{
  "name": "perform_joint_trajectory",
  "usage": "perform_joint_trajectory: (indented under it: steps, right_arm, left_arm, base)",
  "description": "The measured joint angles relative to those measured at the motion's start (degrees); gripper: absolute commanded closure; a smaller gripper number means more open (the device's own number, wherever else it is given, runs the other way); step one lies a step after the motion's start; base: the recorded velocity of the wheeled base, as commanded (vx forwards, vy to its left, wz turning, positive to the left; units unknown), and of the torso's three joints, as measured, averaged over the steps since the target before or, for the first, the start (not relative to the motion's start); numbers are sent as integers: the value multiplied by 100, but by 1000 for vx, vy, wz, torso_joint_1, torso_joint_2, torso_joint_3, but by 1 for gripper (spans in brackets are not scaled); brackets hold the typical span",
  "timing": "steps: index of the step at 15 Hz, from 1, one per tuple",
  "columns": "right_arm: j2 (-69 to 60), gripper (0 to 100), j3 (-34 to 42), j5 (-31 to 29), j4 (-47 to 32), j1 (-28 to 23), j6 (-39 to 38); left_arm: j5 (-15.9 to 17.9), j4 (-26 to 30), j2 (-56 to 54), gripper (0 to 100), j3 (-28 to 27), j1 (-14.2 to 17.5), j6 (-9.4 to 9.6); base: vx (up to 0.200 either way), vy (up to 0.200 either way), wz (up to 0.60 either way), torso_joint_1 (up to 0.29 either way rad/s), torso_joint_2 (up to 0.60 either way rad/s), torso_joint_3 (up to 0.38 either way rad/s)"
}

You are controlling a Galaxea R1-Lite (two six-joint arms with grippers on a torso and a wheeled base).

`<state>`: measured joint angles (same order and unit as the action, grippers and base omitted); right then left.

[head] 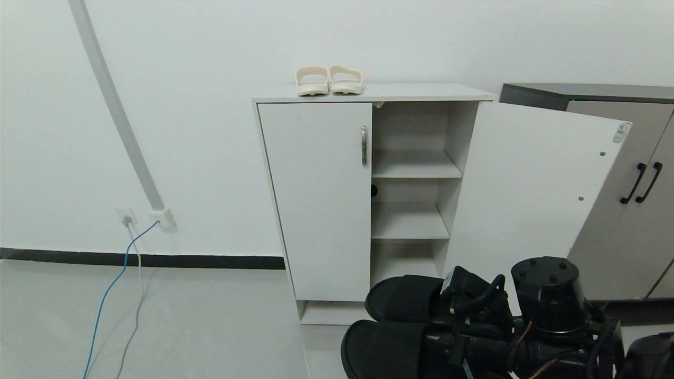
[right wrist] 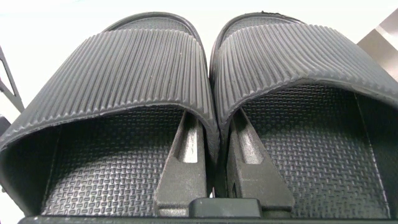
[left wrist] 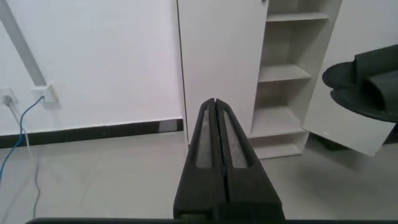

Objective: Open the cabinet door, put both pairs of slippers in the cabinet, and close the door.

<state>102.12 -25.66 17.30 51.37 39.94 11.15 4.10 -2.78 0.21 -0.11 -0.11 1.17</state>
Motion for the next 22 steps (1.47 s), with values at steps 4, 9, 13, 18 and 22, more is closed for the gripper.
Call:
perform_joint_trajectory:
  steps: [4,9,13,18,22]
  right_arm:
    - [0,100,0,0,2,-2,0]
    - [160,100,-236,-1002,239,85,-355]
    - [607,100,-953,-3150,274,724,-1796]
    - [1351,100,-1930,-4732,79,1069,-2163]
    - [1952,100,-2870,-6188,-372,1050,-2475]
  left_arm:
    - [-564,235,-37,100,9,11,27]
    - [-161,268,-41,100,1,6,13]
    - [-205,271,-39,100,1,9,-22]
    - [-207,271,-39,100,1,11,-16]
    - [-210,271,-39,100,1,11,-22]
  base:
    - [0,0,0,0,0,0]
    - [0,0,0,0,0,0]
    - [0,0,0,0,0,0]
    - [0,0,0,0,0,0]
    - [0,0,0,0,0,0]
